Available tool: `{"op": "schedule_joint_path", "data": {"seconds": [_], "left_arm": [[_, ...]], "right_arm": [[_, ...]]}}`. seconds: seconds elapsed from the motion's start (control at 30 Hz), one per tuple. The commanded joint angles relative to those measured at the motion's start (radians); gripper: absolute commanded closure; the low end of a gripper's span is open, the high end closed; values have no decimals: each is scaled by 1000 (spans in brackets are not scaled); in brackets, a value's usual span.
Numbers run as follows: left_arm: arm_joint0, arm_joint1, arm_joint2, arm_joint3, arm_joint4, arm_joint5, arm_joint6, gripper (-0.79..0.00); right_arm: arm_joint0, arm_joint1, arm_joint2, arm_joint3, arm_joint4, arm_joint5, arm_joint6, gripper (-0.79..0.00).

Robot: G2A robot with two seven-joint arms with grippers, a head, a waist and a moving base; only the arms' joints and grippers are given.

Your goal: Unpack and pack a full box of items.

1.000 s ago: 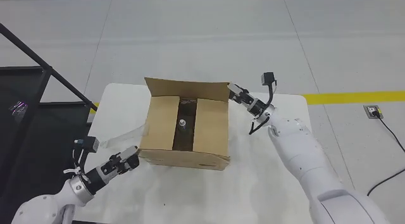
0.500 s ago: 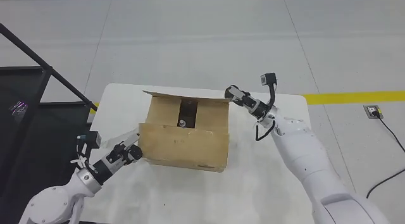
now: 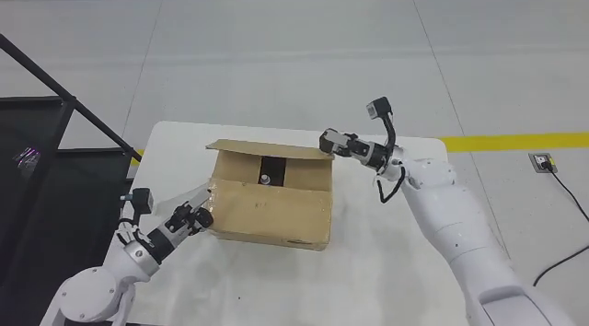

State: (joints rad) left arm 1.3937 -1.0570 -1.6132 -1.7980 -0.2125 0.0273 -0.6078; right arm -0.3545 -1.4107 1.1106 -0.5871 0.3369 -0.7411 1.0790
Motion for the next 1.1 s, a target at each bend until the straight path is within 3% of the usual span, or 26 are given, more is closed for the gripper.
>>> {"op": "schedule_joint_path", "data": {"seconds": [0.0,0.23,0.57,1.07], "left_arm": [[-1,0,5,2,3,0,2,-785],[-2,-1,17,-3,21,-11,13,-785],[-12,-1,30,-1,45,-4,24,-785],[-16,-2,41,8,76,-16,50,-785]], "right_arm": [[11,6,-9,-8,1,62,62,-785],[10,19,-36,-58,-72,126,100,-785],[3,19,-39,-66,-79,138,87,-785],[-112,27,-41,-283,11,514,68,-785]]}}
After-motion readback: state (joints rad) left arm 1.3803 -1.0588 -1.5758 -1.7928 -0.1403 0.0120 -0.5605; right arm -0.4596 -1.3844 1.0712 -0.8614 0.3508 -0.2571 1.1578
